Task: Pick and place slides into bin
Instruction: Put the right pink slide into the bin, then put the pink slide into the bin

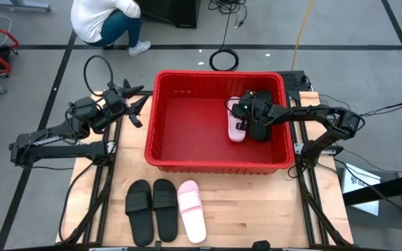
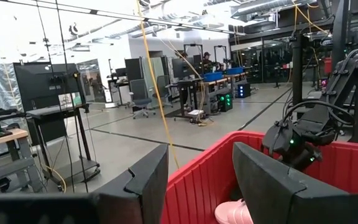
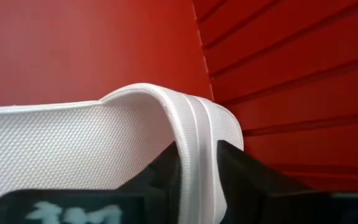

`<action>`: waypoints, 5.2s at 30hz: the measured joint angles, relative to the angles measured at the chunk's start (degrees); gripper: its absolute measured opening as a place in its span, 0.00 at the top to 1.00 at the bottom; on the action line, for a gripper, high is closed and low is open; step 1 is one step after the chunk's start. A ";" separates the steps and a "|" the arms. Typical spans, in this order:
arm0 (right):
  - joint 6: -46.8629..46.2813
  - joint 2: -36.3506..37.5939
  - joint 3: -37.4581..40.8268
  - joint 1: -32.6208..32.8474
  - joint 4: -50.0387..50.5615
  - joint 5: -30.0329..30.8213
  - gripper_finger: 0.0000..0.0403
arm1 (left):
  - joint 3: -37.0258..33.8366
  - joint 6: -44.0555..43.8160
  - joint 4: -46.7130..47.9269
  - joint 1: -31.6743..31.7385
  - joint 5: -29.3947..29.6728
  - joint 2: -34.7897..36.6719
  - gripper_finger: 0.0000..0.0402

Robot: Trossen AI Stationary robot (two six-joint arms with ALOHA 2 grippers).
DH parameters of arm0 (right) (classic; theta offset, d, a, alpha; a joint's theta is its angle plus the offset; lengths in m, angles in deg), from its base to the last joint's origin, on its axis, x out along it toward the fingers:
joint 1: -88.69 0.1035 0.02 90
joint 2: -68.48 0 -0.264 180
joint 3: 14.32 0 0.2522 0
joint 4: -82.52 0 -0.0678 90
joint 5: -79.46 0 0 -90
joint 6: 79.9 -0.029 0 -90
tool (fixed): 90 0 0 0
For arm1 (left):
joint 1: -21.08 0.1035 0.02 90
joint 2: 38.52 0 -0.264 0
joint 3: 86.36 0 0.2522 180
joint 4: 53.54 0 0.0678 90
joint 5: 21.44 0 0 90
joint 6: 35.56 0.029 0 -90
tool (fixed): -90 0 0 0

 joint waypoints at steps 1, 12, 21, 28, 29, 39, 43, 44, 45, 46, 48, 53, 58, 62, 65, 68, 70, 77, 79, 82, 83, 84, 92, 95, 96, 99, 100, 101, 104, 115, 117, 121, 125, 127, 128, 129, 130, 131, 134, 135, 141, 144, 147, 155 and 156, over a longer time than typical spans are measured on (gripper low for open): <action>-0.34 0.00 0.00 0.12 0.00 0.01 0.74 | 0.00 -0.01 0.02 0.00 0.00 0.00 0.54; -2.73 0.37 0.00 1.15 2.75 0.07 0.61 | 0.00 -0.35 0.54 0.00 0.02 0.00 0.54; -2.32 0.66 -0.02 3.39 3.36 4.55 0.61 | 0.00 -0.35 1.82 0.00 0.02 0.00 0.54; -3.85 0.81 -0.02 5.46 5.21 4.66 0.60 | 0.00 -0.37 1.78 0.00 0.02 0.00 0.54; -4.46 0.94 -0.02 5.68 5.11 4.62 0.60 | 0.00 -0.33 1.76 0.00 0.02 0.02 0.54; -6.19 6.06 -0.02 7.96 4.87 4.62 0.60 | 0.00 -0.76 1.89 -0.04 0.02 0.00 0.54; -6.64 9.20 -0.02 9.15 5.17 4.63 0.60 | 0.00 -1.48 2.36 -0.02 0.02 0.00 0.54; -6.65 10.03 -0.02 9.51 5.14 4.61 0.61 | 0.00 -1.50 2.56 -0.02 0.02 0.00 0.54; -6.63 10.88 -0.02 9.88 4.81 4.63 0.61 | 0.00 -1.61 2.63 -0.04 0.03 0.02 0.54; -6.63 11.78 -0.02 10.24 4.72 4.61 0.61 | 0.00 -1.71 2.64 -0.02 0.02 0.00 0.54; -6.65 13.46 -0.02 10.87 4.14 4.61 0.61 | 0.00 -2.04 2.64 -0.02 0.02 0.00 0.54; -8.06 17.70 -0.02 12.80 3.54 4.63 0.61 | 0.00 -3.54 3.08 -0.04 0.02 0.00 0.54; -8.29 20.72 -0.02 15.30 0.86 4.61 0.62 | 0.00 -5.75 4.53 -0.99 0.00 0.00 0.54; -8.39 22.56 -0.02 18.18 -2.59 4.60 0.62 | 0.00 -7.63 5.36 -2.41 -3.55 0.00 0.54; -9.71 23.67 -0.02 20.65 -4.29 4.59 0.62 | 0.00 -8.35 5.38 -3.82 -8.69 0.00 0.54; -11.17 24.49 -0.02 23.34 -5.68 4.59 0.62 | 0.00 -9.04 5.24 -5.31 -12.39 0.00 0.54; -11.90 24.72 -0.02 25.20 -6.56 4.56 0.62 | 0.00 -9.05 5.32 -6.23 -12.92 0.02 0.54; -15.48 24.70 -0.02 32.42 -10.14 4.44 0.63 | 0.00 -11.29 9.38 -9.47 -12.08 0.00 0.54; -17.11 24.66 -0.02 34.63 -11.21 4.42 0.63 | 0.00 -12.12 10.71 -10.77 -12.02 0.00 0.54; -19.50 24.69 -0.02 38.17 -13.17 4.42 0.63 | 0.00 -12.88 10.83 -13.15 -12.00 0.00 0.54; -20.14 24.70 -0.02 39.49 -13.30 4.42 0.63 | 0.00 -12.94 10.77 -14.08 -12.00 0.00 0.54; -20.47 24.66 -0.02 40.82 -13.31 4.40 0.63 | 0.00 -13.04 10.69 -15.01 -11.98 0.00 0.54; -19.54 21.97 -0.02 51.02 -21.88 4.35 0.64 | 0.00 -15.37 9.84 -23.36 -11.93 -0.04 0.54; -17.03 21.03 -0.02 53.99 -26.04 4.38 0.64 | 0.00 -15.34 9.46 -26.38 -11.80 -0.08 0.54; -16.90 20.73 -0.02 54.84 -27.07 4.37 0.64 | 0.00 -15.36 9.35 -27.29 -11.79 -0.07 0.54; -16.89 19.89 -0.02 56.98 -27.66 4.44 0.64 | 0.00 -15.59 9.32 -30.19 -11.58 -0.41 0.54; -17.10 19.61 -0.02 57.60 -27.95 4.44 0.64 | 0.00 -15.73 9.12 -31.16 -10.89 -0.73 0.54; -17.29 19.31 -0.02 58.19 -28.43 4.44 0.64 | 0.00 -16.05 8.94 -32.13 -9.91 -1.12 0.54; -17.74 17.79 -0.02 59.82 -30.50 4.46 0.64 | 0.00 -16.70 7.88 -34.98 -6.42 -2.78 0.54; -12.19 7.60 -8.40 66.39 -31.19 12.68 0.64 | 0.00 -16.51 -2.01 -44.28 -1.85 -7.89 0.54; -11.93 5.76 -10.56 67.03 -27.17 16.70 0.64 | 0.00 -16.05 -2.58 -46.20 0.93 -8.35 0.54; -11.92 2.19 -14.59 67.13 -20.14 19.76 0.64 | 0.00 -15.15 -3.07 -50.10 6.54 -8.37 0.54; -11.73 -1.81 -17.94 67.09 -17.15 19.88 0.65 | 0.00 -14.95 -4.52 -54.30 11.27 -8.47 0.54; -11.72 -3.85 -18.93 67.09 -16.67 19.91 0.65 | 0.00 -14.42 -5.60 -56.23 13.10 -8.95 0.54; -11.72 -4.78 -19.27 67.09 -16.58 19.89 0.65 | 0.00 -13.93 -6.24 -57.12 14.00 -9.43 0.54; -11.72 -5.75 -19.65 67.09 -16.41 19.89 0.65 | 0.00 -13.60 -6.95 -57.92 14.77 -9.89 0.54; -11.72 -6.73 -20.18 67.09 -16.43 19.89 0.65 | 0.00 -13.29 -7.77 -58.69 15.41 -10.36 0.54; -11.72 -7.69 -20.68 67.09 -16.43 20.08 0.65 | 0.00 -12.93 -8.86 -59.34 15.81 -10.86 0.54; -11.72 -10.36 -22.29 67.17 -14.83 22.31 0.65 | 0.00 -11.42 -12.45 -60.82 15.91 -12.67 0.54; -11.72 -11.34 -22.90 67.20 -14.19 23.33 0.65 | 0.00 -10.96 -13.31 -61.28 15.91 -13.33 0.54; -12.88 -16.26 -27.39 67.44 -8.02 26.00 0.65 | 0.00 -9.17 -17.73 -63.19 17.24 -15.63 0.54; -14.32 -18.17 -28.38 67.44 -7.21 25.79 0.65 | 0.00 -9.11 -18.11 -63.87 18.71 -15.85 0.54; -14.74 -19.41 -28.39 67.48 -6.86 25.81 0.65 | 0.00 -9.14 -18.17 -64.33 18.85 -15.84 0.54; -14.54 -21.35 -28.39 67.46 -6.97 25.83 0.65 | 0.00 -8.98 -18.35 -64.92 18.91 -15.82 0.54; -14.59 -21.40 -28.39 67.44 -6.82 25.83 0.65 | 0.00 -8.96 -18.33 -64.92 19.31 -15.82 0.54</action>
